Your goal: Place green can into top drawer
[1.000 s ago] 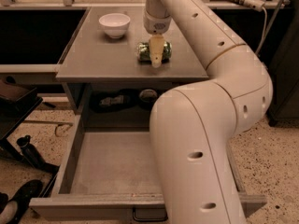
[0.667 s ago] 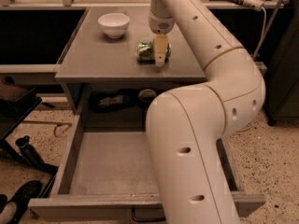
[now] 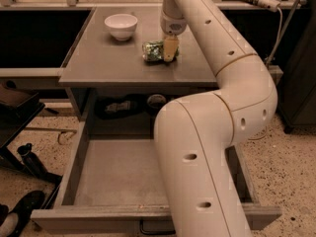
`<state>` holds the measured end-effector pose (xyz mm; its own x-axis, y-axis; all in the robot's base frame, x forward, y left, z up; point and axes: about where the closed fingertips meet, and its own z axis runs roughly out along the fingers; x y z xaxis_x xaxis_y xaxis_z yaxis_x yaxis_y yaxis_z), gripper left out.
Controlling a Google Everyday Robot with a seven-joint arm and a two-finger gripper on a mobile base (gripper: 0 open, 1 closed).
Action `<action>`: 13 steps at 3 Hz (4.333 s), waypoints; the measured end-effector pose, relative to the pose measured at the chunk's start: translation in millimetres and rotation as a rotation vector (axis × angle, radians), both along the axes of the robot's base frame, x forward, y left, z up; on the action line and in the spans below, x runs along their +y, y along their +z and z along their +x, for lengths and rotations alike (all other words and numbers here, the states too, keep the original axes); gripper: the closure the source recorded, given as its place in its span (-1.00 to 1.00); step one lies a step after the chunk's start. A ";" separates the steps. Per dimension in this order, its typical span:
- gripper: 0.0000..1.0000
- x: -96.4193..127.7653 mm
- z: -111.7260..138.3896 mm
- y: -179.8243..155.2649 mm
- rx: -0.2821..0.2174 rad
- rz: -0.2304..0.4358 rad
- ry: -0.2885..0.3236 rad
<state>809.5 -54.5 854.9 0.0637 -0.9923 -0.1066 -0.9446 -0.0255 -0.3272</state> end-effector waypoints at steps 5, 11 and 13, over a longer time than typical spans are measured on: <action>1.00 -72.0 -108.9 56.5 0.056 0.232 0.205; 1.00 -144.0 -236.8 171.0 -0.018 0.284 0.214; 1.00 -127.8 -326.2 149.1 -0.016 0.372 0.341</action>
Offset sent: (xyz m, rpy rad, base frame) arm -0.0338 -0.0332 0.0187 0.0094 0.0028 -0.0042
